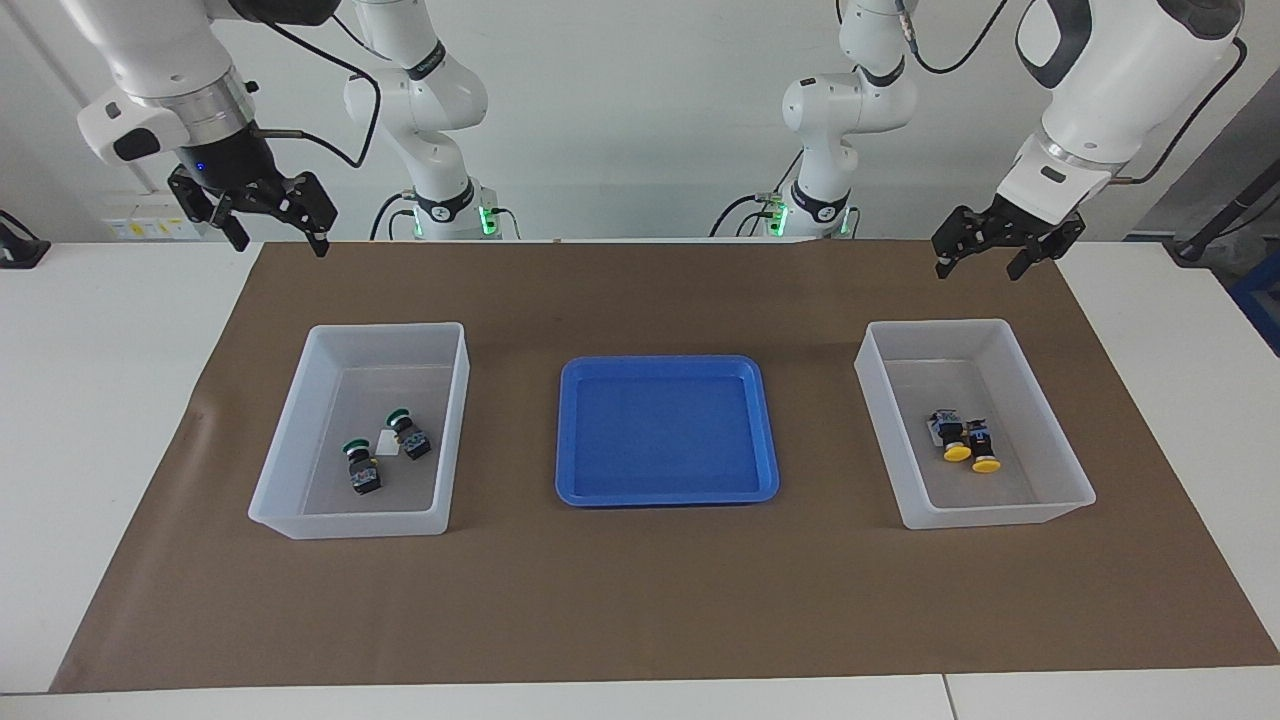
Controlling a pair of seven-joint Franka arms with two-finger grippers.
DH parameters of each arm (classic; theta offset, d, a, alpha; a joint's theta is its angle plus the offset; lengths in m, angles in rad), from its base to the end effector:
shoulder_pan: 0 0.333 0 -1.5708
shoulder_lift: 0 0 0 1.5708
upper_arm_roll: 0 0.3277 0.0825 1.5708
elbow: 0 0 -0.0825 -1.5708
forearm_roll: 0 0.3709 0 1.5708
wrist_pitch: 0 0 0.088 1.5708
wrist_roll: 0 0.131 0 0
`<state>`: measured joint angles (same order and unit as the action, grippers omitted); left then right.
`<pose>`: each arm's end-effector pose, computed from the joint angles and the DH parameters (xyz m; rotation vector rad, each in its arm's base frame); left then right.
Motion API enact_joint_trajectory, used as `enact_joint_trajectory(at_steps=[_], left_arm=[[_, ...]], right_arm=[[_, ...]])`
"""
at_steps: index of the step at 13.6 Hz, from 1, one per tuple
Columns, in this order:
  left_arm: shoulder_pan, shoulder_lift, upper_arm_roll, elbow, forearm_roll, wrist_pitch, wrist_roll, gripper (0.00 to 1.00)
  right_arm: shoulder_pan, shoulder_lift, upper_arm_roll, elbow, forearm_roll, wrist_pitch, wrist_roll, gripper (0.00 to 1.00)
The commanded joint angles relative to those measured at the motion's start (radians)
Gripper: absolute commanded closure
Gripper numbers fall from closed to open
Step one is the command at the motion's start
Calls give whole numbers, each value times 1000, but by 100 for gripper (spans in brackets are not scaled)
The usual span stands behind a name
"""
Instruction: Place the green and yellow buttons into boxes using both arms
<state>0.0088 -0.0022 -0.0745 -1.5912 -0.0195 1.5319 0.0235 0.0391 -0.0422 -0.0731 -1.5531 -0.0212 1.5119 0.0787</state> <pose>0.5332 -0.0377 0.6008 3.1191 -0.1395 -0.0898 0.5216 -0.0215 0.6375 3.1185 -0.1778 0.0020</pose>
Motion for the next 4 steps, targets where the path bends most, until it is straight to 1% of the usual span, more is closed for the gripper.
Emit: enact_joint_trajectory(at_steps=[1, 4], left_arm=[[5, -30, -1, -33, 13, 20, 10, 0], [5, -30, -1, -33, 13, 20, 7, 0]], right_arm=[[-13, -16, 4, -15, 7, 11, -16, 0], [-13, -18, 4, -16, 6, 11, -14, 0]])
